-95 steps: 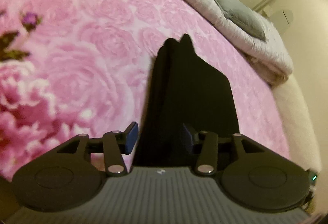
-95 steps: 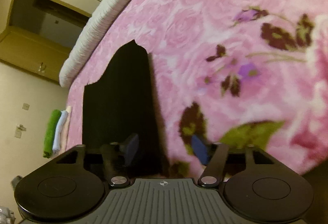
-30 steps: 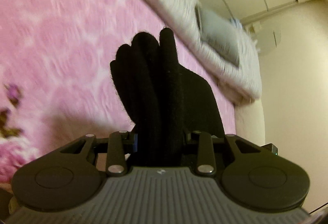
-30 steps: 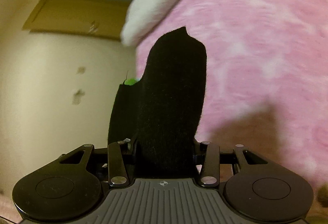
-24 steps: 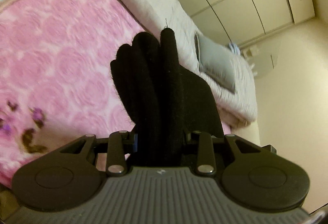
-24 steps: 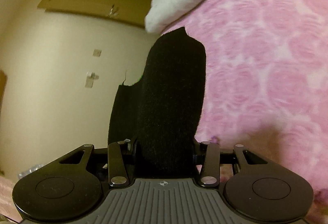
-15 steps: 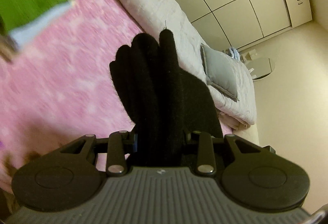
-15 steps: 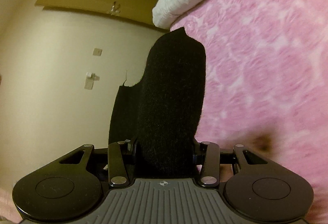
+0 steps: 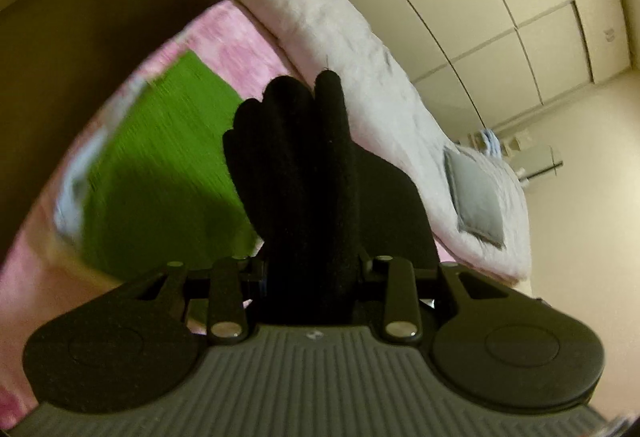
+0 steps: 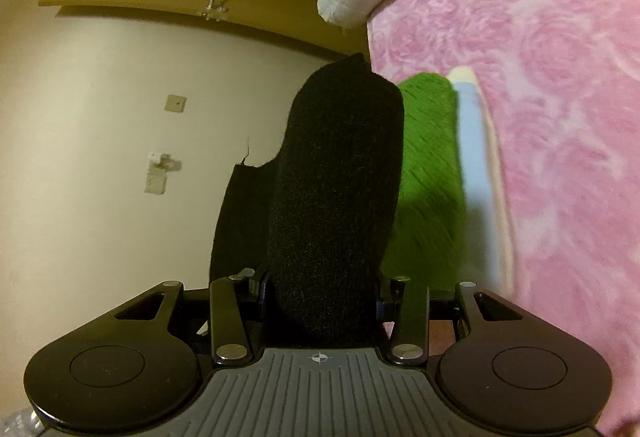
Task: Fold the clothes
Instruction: 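Lift the black garment with both grippers and carry it toward the towel stack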
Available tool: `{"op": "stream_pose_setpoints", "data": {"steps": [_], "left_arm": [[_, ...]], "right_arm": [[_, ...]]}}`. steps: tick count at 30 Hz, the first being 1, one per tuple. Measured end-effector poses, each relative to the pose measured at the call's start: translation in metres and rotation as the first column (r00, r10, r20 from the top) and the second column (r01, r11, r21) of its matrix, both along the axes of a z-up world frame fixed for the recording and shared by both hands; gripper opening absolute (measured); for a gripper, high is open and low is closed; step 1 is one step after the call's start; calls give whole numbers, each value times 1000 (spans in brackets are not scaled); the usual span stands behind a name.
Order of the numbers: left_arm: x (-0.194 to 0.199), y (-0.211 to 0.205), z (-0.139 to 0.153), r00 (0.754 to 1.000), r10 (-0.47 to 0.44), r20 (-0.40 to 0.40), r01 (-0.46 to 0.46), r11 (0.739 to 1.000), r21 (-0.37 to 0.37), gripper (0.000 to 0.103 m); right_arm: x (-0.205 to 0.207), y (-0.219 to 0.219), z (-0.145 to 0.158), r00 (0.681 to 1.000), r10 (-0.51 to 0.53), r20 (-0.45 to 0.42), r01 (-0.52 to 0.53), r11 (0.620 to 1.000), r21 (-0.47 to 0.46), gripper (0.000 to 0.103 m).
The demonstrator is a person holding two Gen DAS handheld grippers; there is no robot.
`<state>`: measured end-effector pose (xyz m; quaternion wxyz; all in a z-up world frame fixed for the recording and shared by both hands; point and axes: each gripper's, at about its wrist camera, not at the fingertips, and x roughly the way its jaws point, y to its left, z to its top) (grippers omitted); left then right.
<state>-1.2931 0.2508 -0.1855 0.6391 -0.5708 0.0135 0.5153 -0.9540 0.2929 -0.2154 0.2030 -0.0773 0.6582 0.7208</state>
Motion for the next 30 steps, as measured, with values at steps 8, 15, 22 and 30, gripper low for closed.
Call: {"op": "stream_pose_setpoints", "data": {"steps": [8, 15, 22, 30], "left_arm": [[-67, 72, -39, 1000, -30, -7, 30, 999, -21, 30], [-85, 93, -69, 998, -59, 9, 59, 997, -54, 30], [-87, 103, -88, 996, -85, 8, 86, 995, -60, 31], [-91, 82, -85, 996, -22, -83, 13, 993, -116, 36]], "right_arm": [[-69, 45, -36, 997, -68, 35, 67, 998, 10, 43], [-89, 63, -52, 992, -87, 90, 86, 996, 20, 43], [-91, 67, -68, 983, -87, 159, 85, 996, 22, 46], [-101, 66, -56, 930, -30, 365, -6, 995, 96, 56]]}}
